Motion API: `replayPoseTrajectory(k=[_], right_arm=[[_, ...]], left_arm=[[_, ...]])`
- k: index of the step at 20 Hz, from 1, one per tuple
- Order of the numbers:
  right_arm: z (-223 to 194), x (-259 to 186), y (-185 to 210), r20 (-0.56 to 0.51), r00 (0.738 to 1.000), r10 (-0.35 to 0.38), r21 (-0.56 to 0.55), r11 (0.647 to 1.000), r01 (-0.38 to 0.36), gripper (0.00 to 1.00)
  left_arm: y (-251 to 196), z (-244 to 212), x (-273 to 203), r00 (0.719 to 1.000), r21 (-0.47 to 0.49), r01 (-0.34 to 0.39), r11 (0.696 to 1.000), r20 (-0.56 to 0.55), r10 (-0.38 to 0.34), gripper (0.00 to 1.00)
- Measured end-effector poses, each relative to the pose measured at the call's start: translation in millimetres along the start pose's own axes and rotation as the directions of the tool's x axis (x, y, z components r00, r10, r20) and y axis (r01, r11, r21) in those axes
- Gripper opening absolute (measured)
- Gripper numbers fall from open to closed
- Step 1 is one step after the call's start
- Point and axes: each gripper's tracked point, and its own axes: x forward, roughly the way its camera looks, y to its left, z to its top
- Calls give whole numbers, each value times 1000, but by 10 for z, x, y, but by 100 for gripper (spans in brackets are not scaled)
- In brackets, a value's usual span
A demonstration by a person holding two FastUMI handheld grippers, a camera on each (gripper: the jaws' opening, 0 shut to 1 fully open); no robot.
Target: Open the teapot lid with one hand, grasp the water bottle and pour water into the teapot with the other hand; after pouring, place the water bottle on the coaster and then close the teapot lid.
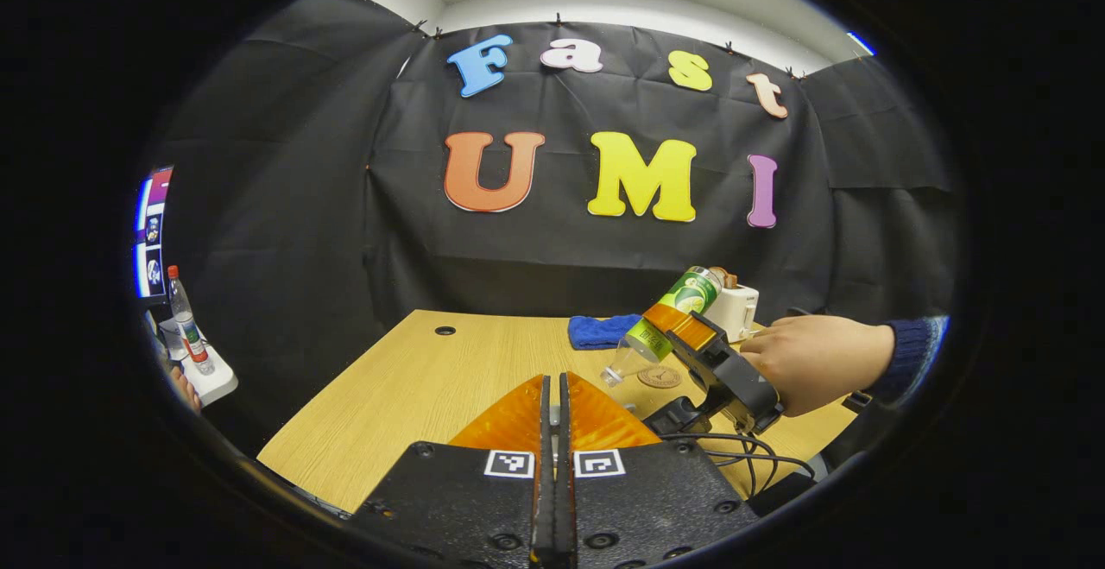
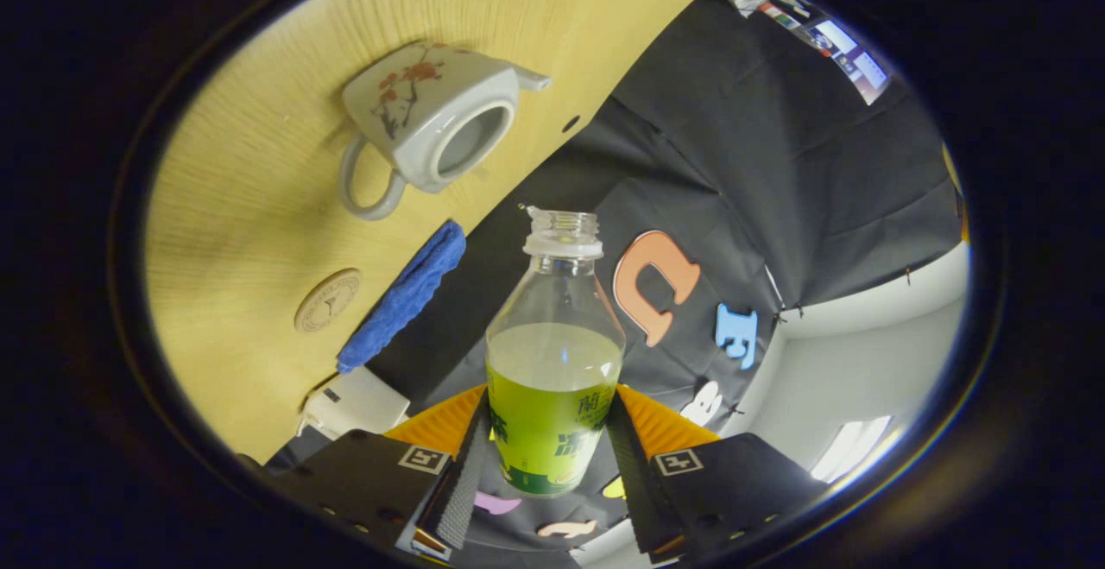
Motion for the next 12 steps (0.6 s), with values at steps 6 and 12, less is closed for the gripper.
replayPoseTrajectory(k=[6,12], right_arm=[[65,-21,562,16,980,197,348,918,-190,71],[-8,-116,874,132,915,381,822,474,-316,74]], left_arm=[[83,-6,34,1000,-14,-25,1000,6,25,3],[134,-46,63,999,-36,-36,999,-8,36,3]])
